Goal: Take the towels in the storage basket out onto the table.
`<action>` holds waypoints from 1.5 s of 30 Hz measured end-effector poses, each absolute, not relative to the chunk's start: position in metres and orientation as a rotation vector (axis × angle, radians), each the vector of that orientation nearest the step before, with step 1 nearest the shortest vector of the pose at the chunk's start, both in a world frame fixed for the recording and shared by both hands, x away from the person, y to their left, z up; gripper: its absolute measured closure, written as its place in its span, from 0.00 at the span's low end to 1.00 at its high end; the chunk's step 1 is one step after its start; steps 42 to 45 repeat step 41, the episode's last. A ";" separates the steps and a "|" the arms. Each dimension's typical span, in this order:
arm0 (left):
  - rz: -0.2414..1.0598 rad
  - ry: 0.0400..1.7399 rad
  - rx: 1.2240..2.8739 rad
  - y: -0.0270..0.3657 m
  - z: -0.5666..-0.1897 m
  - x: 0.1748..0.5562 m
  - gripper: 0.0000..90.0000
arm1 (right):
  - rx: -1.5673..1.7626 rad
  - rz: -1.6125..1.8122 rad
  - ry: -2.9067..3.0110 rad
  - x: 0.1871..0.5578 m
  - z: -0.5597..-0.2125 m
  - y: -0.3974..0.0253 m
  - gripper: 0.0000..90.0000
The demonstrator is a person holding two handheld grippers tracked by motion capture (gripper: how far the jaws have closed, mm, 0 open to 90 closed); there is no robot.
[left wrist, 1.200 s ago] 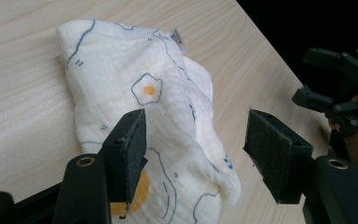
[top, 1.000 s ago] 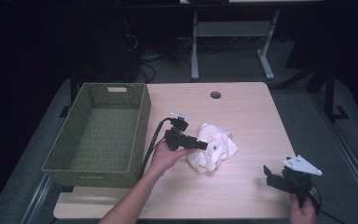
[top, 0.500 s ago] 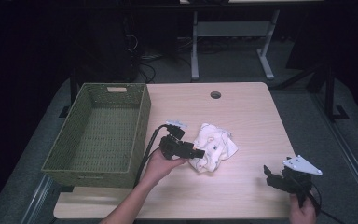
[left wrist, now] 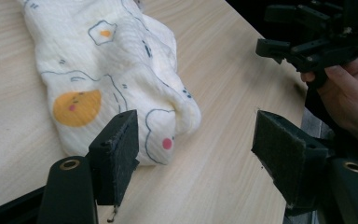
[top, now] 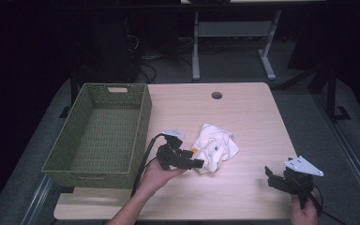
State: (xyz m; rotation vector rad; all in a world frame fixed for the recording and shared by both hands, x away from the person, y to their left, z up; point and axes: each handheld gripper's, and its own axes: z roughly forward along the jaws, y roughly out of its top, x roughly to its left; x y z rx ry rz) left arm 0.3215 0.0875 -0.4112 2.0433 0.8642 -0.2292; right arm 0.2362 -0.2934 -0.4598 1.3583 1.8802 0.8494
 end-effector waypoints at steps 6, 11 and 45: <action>-0.233 0.848 2.052 0.090 -0.416 0.312 0.34 | 1.355 0.847 1.881 0.236 -0.460 -0.293 0.15; -0.228 0.847 2.046 0.094 -0.419 0.305 0.34 | 1.356 0.846 1.882 0.236 -0.460 -0.293 0.15; -0.243 0.814 2.048 0.112 -0.436 0.278 0.33 | 1.341 0.849 1.895 0.234 -0.462 -0.293 0.15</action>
